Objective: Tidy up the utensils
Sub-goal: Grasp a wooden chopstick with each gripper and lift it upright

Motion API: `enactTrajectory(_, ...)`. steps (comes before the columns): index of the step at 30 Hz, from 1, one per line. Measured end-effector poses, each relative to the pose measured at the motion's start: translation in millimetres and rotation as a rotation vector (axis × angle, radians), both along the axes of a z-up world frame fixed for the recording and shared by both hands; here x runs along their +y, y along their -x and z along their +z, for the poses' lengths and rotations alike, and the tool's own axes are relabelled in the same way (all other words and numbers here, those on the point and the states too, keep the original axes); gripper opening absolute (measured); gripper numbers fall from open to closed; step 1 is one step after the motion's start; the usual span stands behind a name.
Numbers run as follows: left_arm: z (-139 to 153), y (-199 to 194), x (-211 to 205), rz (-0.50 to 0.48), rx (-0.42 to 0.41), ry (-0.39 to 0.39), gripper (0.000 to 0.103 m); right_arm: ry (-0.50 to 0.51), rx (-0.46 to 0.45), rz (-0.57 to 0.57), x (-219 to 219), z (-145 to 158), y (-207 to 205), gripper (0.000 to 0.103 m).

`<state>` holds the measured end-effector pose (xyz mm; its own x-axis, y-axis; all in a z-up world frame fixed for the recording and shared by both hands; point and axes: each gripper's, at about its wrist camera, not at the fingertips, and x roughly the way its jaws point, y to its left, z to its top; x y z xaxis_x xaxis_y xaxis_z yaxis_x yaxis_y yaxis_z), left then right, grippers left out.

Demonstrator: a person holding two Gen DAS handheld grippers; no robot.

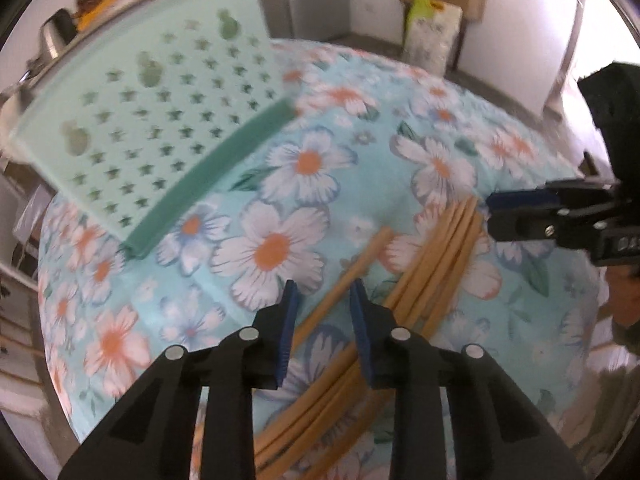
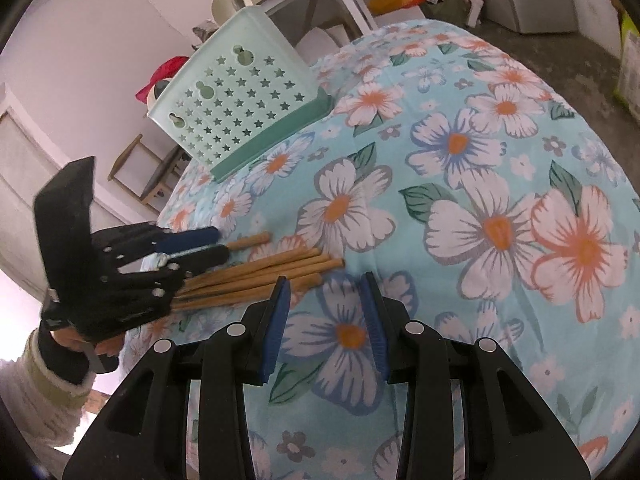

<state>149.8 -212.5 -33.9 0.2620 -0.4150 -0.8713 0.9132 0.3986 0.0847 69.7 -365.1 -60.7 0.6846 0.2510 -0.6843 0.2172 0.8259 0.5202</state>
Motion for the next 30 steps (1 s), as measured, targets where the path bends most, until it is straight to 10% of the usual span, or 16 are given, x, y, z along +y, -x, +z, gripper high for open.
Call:
enactTrajectory(14,-0.1,2.5,-29.7,-0.063,-0.064,-0.076,0.013,-0.292,0.043,-0.046,12.7,-4.6,14.3,0.036)
enactTrajectory(30,101.2,-36.9,61.7,0.349,0.104,0.397,0.007,-0.506,0.056,-0.235,-8.6,-26.9,1.0,0.014)
